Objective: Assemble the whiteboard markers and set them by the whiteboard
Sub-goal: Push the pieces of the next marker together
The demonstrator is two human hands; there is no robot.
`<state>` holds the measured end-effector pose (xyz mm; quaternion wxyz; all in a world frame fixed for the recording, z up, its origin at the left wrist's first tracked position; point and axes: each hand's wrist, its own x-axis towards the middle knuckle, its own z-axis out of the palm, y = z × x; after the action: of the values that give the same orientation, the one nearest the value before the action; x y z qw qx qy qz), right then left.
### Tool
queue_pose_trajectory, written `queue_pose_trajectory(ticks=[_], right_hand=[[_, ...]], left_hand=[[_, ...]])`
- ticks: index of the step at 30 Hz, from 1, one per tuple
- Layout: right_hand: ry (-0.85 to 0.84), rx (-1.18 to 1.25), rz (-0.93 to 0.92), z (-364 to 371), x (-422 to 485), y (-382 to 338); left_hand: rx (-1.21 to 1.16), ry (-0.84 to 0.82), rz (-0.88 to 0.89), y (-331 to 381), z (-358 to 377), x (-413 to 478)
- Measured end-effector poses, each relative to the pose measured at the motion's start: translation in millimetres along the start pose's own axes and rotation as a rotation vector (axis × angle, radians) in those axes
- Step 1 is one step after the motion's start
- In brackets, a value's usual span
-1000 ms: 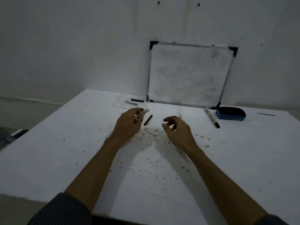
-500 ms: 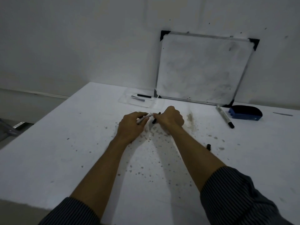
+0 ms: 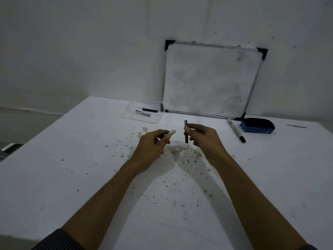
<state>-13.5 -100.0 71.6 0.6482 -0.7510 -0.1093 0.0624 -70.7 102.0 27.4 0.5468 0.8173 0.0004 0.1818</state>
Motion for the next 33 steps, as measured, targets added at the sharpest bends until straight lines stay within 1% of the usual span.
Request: queue_pose_trajectory(ticks=[3,4,6,9,11,13,16,18,23,26,30,33], right_hand=[[0.053,0.062,-0.101,-28,-16,6],[0.074,0.071,-0.130,-36,-19,8],[0.147,0.085,-0.157,-49,-20,12],[0.229,0.181,-0.129,-57,-17,19],[0.261,0.290,-0.091,-59,-16,26],[0.305,0.333,-0.070,-61,-15,34],[0.326,0.330,-0.058,-59,-13,40],[0.332,0.301,-0.064,-54,-12,42],[0.405,0.291,-0.070,-49,-9,46],[0.445,0.300,-0.060,-50,-8,48],[0.441,0.252,-0.112,-47,-9,48],[0.448,0.256,-0.117,-47,-9,48]], left_hand=[[-0.139,-0.110,-0.032,13,22,-8],[-0.150,-0.128,-0.034,16,29,-7],[-0.068,-0.142,0.016,24,40,1],[0.075,-0.164,0.112,32,55,16],[0.069,-0.149,0.116,30,64,18],[0.035,-0.132,0.125,22,69,14],[0.085,-0.144,0.180,12,72,10],[0.079,-0.131,0.158,11,72,9],[-0.038,-0.146,0.102,10,70,10],[-0.045,-0.149,0.093,9,70,11],[-0.042,-0.144,0.107,8,69,10],[-0.016,-0.133,0.118,6,69,10]])
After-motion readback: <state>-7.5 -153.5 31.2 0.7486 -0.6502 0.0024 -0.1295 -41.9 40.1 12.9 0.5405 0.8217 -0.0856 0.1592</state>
